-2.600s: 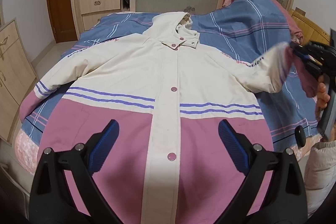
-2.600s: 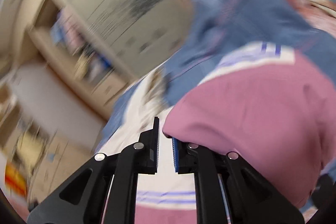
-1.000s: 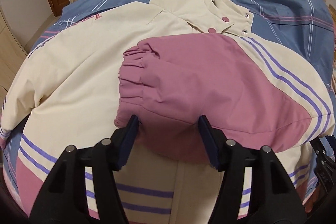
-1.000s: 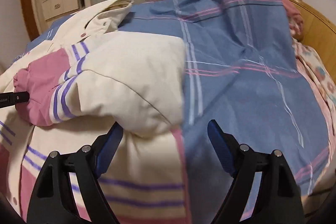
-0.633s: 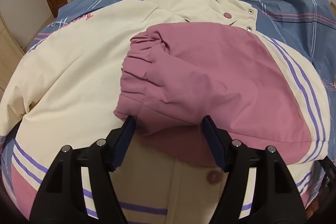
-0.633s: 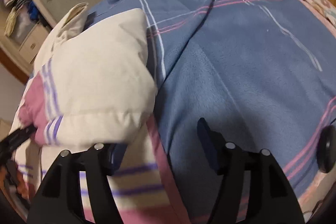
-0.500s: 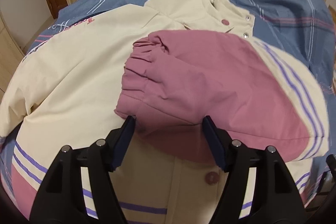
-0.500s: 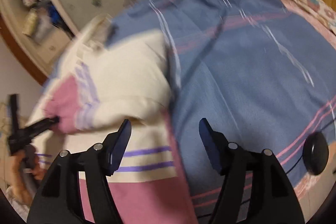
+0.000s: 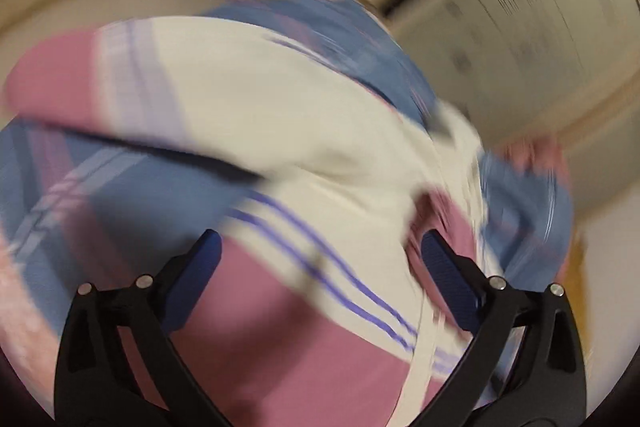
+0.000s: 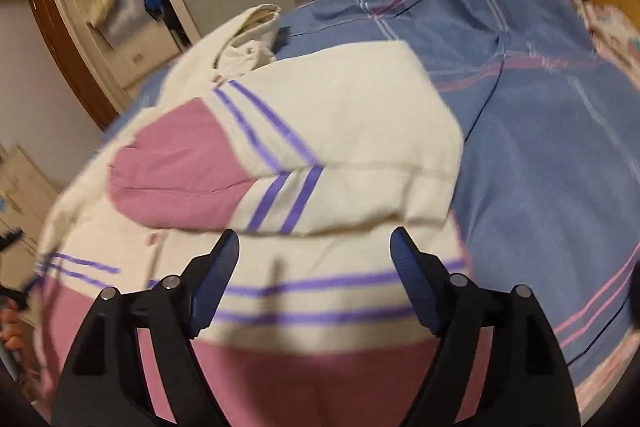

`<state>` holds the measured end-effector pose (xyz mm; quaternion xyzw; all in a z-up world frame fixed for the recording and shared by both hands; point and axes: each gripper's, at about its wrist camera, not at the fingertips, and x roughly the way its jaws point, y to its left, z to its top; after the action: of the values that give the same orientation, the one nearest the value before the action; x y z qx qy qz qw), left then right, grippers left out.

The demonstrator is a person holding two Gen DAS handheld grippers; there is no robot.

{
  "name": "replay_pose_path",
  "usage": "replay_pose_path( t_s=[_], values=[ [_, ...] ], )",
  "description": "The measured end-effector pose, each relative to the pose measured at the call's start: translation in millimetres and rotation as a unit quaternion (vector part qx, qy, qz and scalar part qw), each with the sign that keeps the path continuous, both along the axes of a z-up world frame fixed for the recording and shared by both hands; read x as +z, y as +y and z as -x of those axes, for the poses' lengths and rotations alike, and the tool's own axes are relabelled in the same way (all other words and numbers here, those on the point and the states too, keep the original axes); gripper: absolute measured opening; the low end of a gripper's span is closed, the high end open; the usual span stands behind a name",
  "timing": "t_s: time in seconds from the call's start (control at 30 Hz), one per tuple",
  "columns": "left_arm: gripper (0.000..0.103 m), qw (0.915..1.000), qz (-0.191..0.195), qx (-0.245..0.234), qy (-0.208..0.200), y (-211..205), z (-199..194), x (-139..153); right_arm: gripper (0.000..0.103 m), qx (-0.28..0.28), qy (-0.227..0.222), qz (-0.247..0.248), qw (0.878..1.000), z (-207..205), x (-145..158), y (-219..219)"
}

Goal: Fold large clothes
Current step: 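Grasp the other pink sleeve cuff with the left gripper and lift it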

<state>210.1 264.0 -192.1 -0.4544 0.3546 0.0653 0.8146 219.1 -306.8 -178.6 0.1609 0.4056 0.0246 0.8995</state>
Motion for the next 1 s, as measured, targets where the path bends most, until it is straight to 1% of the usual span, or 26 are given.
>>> replay_pose_path(
  t_s=[0.03,0.07,0.1,0.13,0.23,0.27,0.33,0.37,0.4,0.43,0.47,0.5,0.53,0.57,0.6,0.63,0.67,0.7,0.73,0.8,0.83,0.87,0.9,0.93,0.97,1.0],
  values=[
    [0.101,0.9972,0.063,0.042,0.002,37.5,13.6,-16.2,0.078,-0.001,0.002,-0.011,1.0,3.1,1.5,1.1],
    [0.101,0.9918,0.11,0.065,-0.001,61.1,21.0,-29.5,0.078,-0.005,0.005,-0.017,1.0,8.9,0.2,-0.5],
    [0.101,0.9855,0.147,0.085,-0.006,82.6,26.1,-42.5,0.078,-0.008,0.011,-0.015,1.0,13.3,-1.5,-1.2],
    [0.101,0.9805,0.167,0.104,-0.008,101.5,29.2,-54.8,0.078,-0.009,0.017,-0.012,1.0,16.0,-1.9,1.6],
    [0.101,0.9729,0.183,0.14,-0.019,127.7,26.5,-71.6,0.078,-0.008,0.033,-0.014,0.999,24.8,-6.9,2.2],
    [0.1,0.9697,0.187,0.155,-0.024,134.5,23.9,-73.8,0.078,-0.009,0.035,-0.013,0.999,33.6,-5.7,10.1],
    [0.098,0.9676,0.18,0.176,-0.022,146.0,15.2,-73.0,0.078,-0.014,0.038,-0.012,0.999,47.0,-6.8,13.7],
    [0.087,0.9668,0.171,0.19,-0.01,148.9,9.7,-74.0,0.078,-0.017,0.038,-0.013,0.999,51.8,-6.8,13.3],
    [0.059,0.9646,0.167,0.204,0.008,151.4,5.5,-73.7,0.078,-0.02,0.038,-0.018,0.999,55.6,-6.7,12.4],
    [0.04,0.9615,0.166,0.218,0.016,152.1,2.1,-72.6,0.078,-0.023,0.039,-0.022,0.999,58.4,-7.6,10.4],
    [0.012,0.9591,0.17,0.226,0.01,154.3,1.2,-70.2,0.078,-0.026,0.039,-0.026,0.999,62.5,-8.1,9.1],
    [0.011,0.9577,0.174,0.229,-0.015,154.6,0.2,-61.8,0.078,-0.029,0.038,-0.03,0.998,65.6,-7.9,7.2],
    [0.011,0.9589,0.16,0.23,-0.045,151.3,1.5,-45.8,0.078,-0.03,0.036,-0.032,0.998,68.7,-7.3,5.3],
    [0.011,0.9622,0.138,0.225,-0.068,146.0,-0.4,-29.3,0.078,-0.031,0.035,-0.032,0.998,70.7,-6.3,3.7],
    [0.011,0.9672,0.103,0.21,-0.099,132.4,-3.2,-4.7,0.078,-0.033,0.034,-0.031,0.998,71.7,-5.5,2.5],
    [0.011,0.9716,0.072,0.181,-0.135,113.9,-8.3,21.7,0.078,-0.036,0.036,-0.028,0.998,72.5,-5.1,1.2],
    [0.013,0.9741,0.043,0.151,-0.162,94.8,-13.4,44.4,0.078,-0.037,0.037,-0.03,0.998,72.6,-4.8,-0.1],
    [0.016,0.9756,0.005,0.118,-0.185,67.9,-20.7,71.5,0.078,-0.039,0.036,-0.034,0.998,73.1,-4.5,-1.2],
    [0.017,0.9759,-0.034,0.079,-0.201,37.4,-29.7,96.6,0.078,-0.039,0.036,-0.038,0.998,73.6,-4.3,-1.7],
    [0.028,0.9719,-0.095,-0.016,-0.215,-28.4,-51.3,134.3,0.078,-0.037,0.036,-0.043,0.998,74.9,-3.9,-1.2],
    [0.035,0.9674,-0.114,-0.065,-0.217,-57.8,-62.4,146.9,0.078,-0.035,0.036,-0.045,0.998,76.3,-3.4,-0.3],
    [0.062,0.9588,-0.13,-0.134,-0.214,-99.9,-73.6,153.9,0.078,-0.032,0.035,-0.047,0.998,77.5,-2.8,-0.3],
    [0.081,0.9506,-0.137,-0.186,-0.207,-133.4,-80.0,154.5,0.078,-0.029,0.035,-0.048,0.998,78.9,-2.0,0.2],
    [0.084,0.9422,-0.148,-0.229,-0.195,-164.6,-85.9,153.0,0.078,-0.028,0.036,-0.049,0.998,81.3,-1.1,-0.6],
    [0.085,0.9317,-0.166,-0.269,-0.179,-198.5,-88.4,146.9,0.078,-0.028,0.035,-0.051,0.998,83.4,-0.1,-2.3],
    [0.085,0.9181,-0.186,-0.309,-0.165,-228.2,-88.2,138.9,0.078,-0.03,0.034,-0.052,0.998,85.8,0.7,-5.2]
  ],
)
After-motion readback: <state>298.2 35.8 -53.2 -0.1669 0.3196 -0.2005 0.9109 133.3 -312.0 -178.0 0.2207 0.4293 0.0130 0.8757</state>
